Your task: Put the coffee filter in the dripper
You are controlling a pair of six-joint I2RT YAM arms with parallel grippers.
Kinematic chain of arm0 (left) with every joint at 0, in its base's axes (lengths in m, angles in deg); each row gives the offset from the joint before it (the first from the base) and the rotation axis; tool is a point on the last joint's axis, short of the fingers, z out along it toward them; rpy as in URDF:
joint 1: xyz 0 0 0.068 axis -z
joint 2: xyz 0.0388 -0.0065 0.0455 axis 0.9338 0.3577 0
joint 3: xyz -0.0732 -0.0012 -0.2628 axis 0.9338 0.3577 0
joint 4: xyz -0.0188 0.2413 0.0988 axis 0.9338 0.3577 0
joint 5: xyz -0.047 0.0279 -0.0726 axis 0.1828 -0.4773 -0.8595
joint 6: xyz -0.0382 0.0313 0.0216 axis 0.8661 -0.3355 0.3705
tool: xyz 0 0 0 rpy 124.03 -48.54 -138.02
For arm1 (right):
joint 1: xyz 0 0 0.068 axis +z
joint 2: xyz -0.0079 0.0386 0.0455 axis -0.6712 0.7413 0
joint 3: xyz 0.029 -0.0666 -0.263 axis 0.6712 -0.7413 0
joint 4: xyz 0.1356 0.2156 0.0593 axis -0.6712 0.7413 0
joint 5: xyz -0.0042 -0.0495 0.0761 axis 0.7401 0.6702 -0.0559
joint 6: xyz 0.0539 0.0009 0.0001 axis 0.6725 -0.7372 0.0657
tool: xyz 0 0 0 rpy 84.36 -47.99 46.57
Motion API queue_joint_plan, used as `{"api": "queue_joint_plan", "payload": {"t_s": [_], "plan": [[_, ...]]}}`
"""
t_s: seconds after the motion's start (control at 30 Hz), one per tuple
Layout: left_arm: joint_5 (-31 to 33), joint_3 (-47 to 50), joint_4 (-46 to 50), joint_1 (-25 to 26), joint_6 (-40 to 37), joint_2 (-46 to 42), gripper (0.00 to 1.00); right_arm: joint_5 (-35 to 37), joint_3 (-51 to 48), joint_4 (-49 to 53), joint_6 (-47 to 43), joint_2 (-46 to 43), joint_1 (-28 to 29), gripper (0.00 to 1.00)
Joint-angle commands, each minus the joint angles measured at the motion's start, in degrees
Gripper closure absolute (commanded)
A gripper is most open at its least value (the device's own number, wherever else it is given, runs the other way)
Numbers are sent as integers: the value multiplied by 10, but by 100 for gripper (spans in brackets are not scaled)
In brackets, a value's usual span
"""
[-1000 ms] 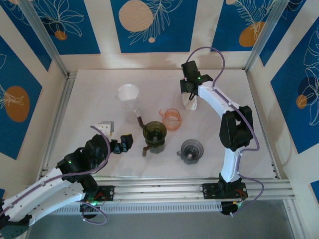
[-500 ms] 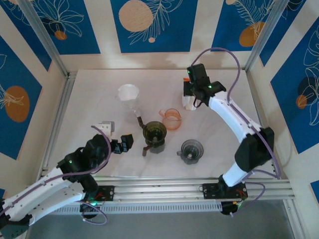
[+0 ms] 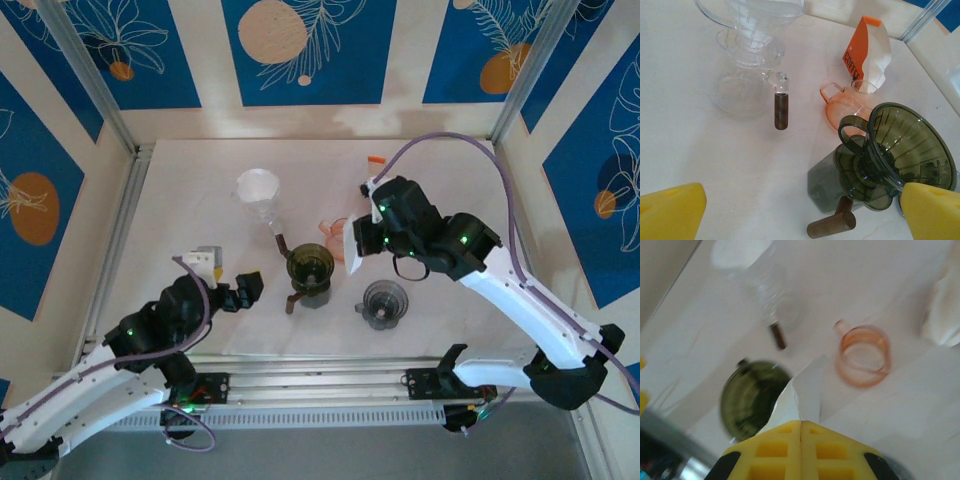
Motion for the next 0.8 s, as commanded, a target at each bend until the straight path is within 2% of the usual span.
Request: {"api": "queue_joint_plan", "payload": {"t_s": [0.0,0.2,0.47,0.77], "plan": [[-12,8,10,-6,5,-10,0,-69,42,95,63,17,32,100],[-25,7,13,-6,6,-12,0,-143,83,131,99,57,34,100],[-43,2,6,-6,7,-11,0,-204,118,110,124,122,-11,100],[-94,-31,-16,-6,1,21,0,-166,187,158,119,216,-21,100]]}}
